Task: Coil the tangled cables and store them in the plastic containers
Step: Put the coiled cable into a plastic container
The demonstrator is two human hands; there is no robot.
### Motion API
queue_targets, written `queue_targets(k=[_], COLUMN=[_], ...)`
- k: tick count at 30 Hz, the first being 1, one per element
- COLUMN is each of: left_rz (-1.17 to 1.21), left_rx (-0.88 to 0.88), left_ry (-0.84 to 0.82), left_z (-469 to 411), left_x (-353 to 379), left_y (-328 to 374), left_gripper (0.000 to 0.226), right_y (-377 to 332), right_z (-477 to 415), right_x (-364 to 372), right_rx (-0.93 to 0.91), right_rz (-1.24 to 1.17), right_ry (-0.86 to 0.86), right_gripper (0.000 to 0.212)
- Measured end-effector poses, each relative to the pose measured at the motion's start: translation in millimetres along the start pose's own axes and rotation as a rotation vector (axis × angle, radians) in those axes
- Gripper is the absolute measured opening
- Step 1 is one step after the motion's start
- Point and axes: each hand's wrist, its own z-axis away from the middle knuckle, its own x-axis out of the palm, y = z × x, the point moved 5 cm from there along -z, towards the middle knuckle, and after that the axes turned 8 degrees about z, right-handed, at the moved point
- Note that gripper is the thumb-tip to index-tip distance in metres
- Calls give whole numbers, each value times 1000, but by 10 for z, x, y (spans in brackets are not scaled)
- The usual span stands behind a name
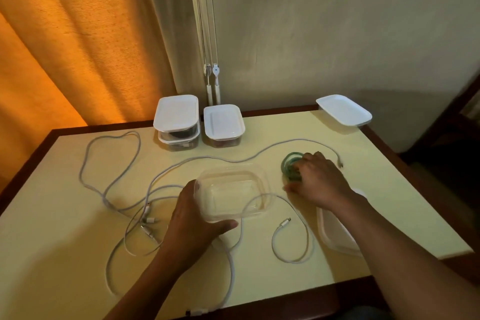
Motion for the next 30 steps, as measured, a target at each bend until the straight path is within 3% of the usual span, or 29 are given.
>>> queue_targets(k=[5,13,18,21,25,30], left_rz=[-13,-37,-15,-11,6,25], left_rx=[-12,-59,2,0,-40,-80], left_ry=[-39,-93,-88,-91,-94,-57], left_z=[-23,-5,11,-2,-13,-13], left_x=[-33,-100,-135,-170,-186,-236], left_y=[-28,-43,50,74,53,70], left_gripper=[105,123,93,92,102,113], right_y=[6,-58,-19,-105,-548,-1166], right_z=[-100,-9,55,100,214,385], right_x=[127,175,122,-73,-533,-600], right_rx=[25,-36,36,36,-108,-369], right_rz=[23,142,-63,-284,-384,-174], right_ry=[-40,61,82,169,315,356], right_gripper=[18,30,26,20,18,15])
